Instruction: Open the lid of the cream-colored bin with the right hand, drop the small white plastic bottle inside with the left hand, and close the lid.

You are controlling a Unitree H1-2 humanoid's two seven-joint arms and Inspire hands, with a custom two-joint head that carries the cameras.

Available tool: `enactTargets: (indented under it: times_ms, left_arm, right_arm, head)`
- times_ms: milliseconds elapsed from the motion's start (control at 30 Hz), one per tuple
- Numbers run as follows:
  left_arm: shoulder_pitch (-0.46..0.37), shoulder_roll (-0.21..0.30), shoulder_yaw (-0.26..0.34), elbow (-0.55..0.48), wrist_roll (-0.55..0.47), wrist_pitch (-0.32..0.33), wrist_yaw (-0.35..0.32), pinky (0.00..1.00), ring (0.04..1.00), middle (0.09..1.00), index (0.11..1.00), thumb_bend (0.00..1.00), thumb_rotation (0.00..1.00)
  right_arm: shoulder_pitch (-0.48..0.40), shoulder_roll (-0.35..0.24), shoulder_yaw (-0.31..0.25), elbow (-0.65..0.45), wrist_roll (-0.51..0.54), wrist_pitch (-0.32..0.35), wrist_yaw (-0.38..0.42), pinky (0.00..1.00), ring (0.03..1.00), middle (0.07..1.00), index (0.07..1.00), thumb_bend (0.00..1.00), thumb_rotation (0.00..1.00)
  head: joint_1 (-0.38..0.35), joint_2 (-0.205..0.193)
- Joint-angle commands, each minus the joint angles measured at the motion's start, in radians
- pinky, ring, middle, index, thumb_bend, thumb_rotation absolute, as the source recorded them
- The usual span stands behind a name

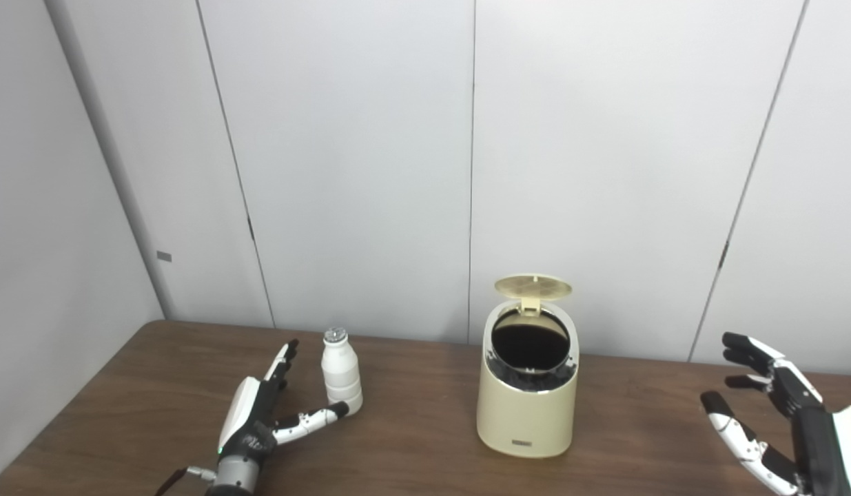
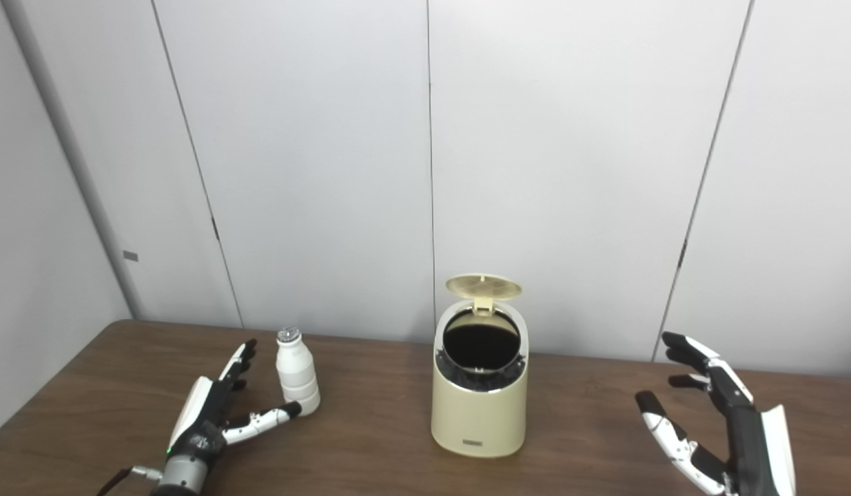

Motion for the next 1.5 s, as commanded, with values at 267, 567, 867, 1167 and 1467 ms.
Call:
enactTargets:
  times_ms: [267,567,867,1167,1467]
  left_arm:
    - [-0.068,0.017,-0.055,0.13,-0.004,-0.003,-0.021,0.86,0.928,0.954,0.97,1.0,0.4]
    - [-0.102,0.021,-0.087,0.173,-0.017,-0.002,-0.038,0.84,0.913,0.924,0.954,1.0,0.41]
    - [-0.119,0.024,-0.115,0.192,-0.012,-0.026,-0.028,0.83,0.906,0.904,0.921,1.0,0.38]
    - [-0.12,0.03,-0.123,0.209,-0.074,-0.135,-0.087,0.59,0.584,0.576,0.582,0.92,0.04]
    - [-0.125,0.036,-0.142,0.232,-0.08,-0.159,-0.098,0.38,0.465,0.486,0.469,0.5,0.0]
  right_arm:
    - [-0.021,-0.003,-0.007,-0.049,0.004,0.012,0.001,0.61,0.755,0.78,0.75,0.2,0.37]
    - [-0.023,-0.003,-0.005,-0.05,0.001,0.019,0.003,0.61,0.756,0.784,0.755,0.21,0.39]
    - [-0.023,0.0,-0.001,-0.05,-0.012,0.015,0.0,0.61,0.756,0.783,0.751,0.21,0.39]
    - [-0.021,0.002,-0.002,-0.053,-0.014,0.015,0.002,0.61,0.754,0.786,0.752,0.21,0.38]
    - [-0.018,0.0,-0.002,-0.053,0.001,0.005,0.007,0.62,0.761,0.785,0.746,0.21,0.4]
  head:
    - [-0.002,-0.001]
    - [-0.002,-0.003]
    - [-0.009,-0.01]
    - [-0.012,-0.007]
    - [-0.011,-0.003]
